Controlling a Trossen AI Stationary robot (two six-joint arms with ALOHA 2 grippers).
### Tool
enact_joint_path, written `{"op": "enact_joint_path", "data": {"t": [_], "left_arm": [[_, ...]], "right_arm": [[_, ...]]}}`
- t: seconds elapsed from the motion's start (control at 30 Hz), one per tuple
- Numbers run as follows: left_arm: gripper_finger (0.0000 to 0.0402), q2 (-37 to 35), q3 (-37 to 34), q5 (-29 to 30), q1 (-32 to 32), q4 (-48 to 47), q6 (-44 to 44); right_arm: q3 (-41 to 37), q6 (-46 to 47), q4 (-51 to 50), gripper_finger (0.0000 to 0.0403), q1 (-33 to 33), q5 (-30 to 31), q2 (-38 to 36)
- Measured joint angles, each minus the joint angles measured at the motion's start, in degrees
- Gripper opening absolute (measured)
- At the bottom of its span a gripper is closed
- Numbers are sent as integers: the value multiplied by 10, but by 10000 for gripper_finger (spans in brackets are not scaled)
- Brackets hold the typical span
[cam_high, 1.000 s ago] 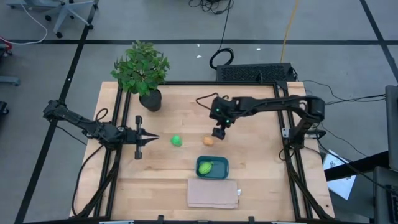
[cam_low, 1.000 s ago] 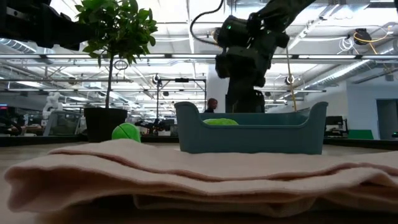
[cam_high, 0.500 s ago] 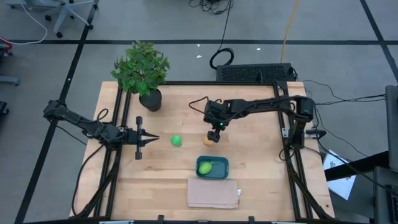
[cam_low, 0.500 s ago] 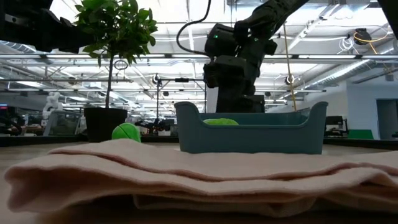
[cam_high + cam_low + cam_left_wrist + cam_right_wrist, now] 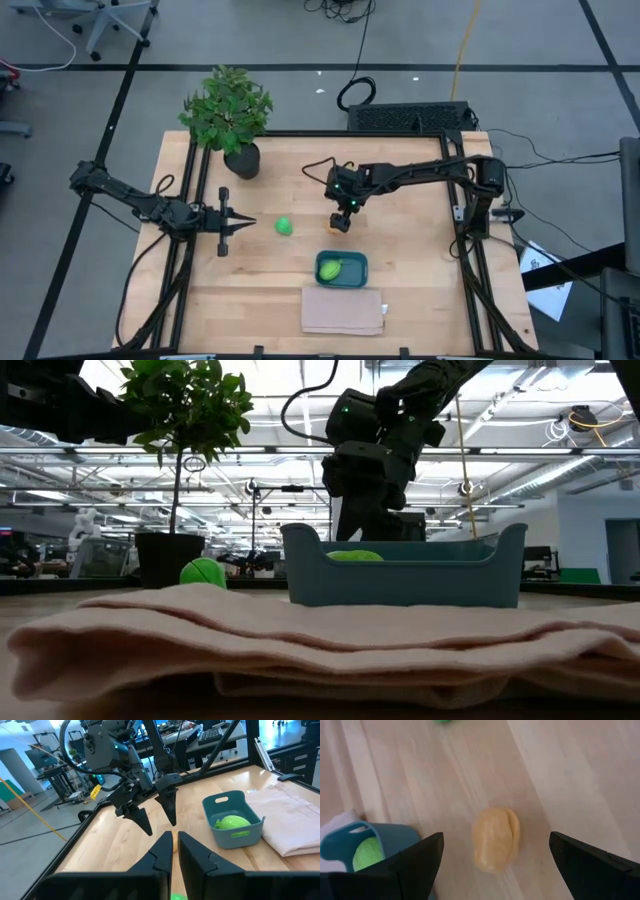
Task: Pick and placing Produce into tupperware
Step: Put the brown potato into the blue bin
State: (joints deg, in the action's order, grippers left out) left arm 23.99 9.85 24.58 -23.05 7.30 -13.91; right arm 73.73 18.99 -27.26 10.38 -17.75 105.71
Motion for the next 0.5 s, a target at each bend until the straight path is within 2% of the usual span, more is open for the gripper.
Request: {"op": "enact_joint_path", "data": {"t": [0.23, 0.5], "left_arm": [[33, 0, 0, 0, 0, 0, 0], [33, 0, 0, 0, 0, -3, 1]], "right_arm": [[0, 11, 9, 356, -13, 15, 4], [-1, 17, 14, 356, -22, 27, 48]]}}
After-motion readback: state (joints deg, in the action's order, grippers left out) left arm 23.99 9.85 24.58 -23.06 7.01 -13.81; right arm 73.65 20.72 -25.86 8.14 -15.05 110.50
